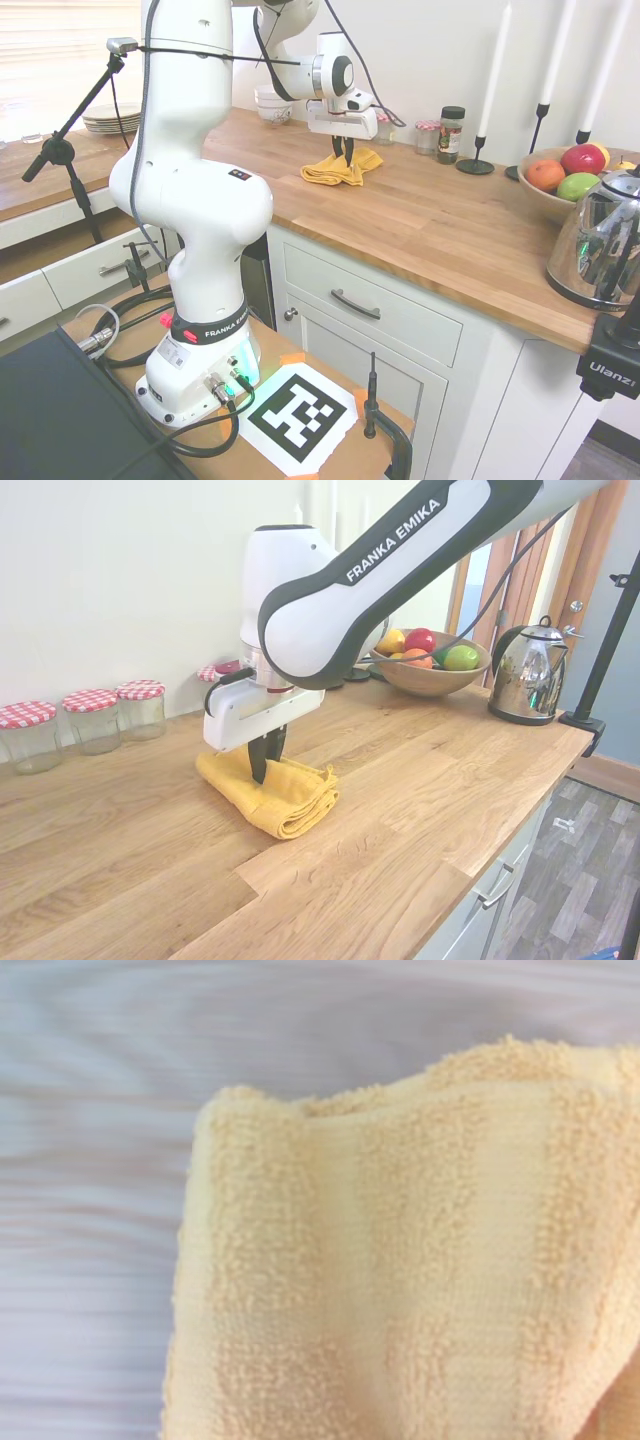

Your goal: Wipe the counter

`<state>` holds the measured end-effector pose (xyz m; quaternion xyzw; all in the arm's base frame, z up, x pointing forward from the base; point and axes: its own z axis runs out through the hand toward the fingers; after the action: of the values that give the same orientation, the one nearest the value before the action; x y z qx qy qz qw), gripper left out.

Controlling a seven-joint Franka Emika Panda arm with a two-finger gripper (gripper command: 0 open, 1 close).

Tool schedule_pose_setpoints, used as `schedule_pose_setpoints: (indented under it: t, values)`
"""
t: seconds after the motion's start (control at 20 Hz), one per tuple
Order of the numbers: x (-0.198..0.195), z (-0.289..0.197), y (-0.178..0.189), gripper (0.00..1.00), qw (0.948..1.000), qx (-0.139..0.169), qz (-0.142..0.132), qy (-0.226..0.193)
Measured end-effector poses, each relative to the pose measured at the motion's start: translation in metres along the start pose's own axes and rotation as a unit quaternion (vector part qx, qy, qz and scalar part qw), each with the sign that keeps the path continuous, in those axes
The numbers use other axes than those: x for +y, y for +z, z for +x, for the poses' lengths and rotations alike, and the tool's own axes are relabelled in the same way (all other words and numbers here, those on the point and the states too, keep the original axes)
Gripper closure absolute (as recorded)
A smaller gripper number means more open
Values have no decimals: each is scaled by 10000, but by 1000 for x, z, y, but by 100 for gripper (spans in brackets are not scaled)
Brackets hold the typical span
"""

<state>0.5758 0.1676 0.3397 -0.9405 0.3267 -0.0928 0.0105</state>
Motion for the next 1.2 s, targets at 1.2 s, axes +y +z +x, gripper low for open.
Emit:
schedule_pose_setpoints:
  t: [1.2]
  values:
    - [-79,-75,4,100,9992,200,-171,-291]
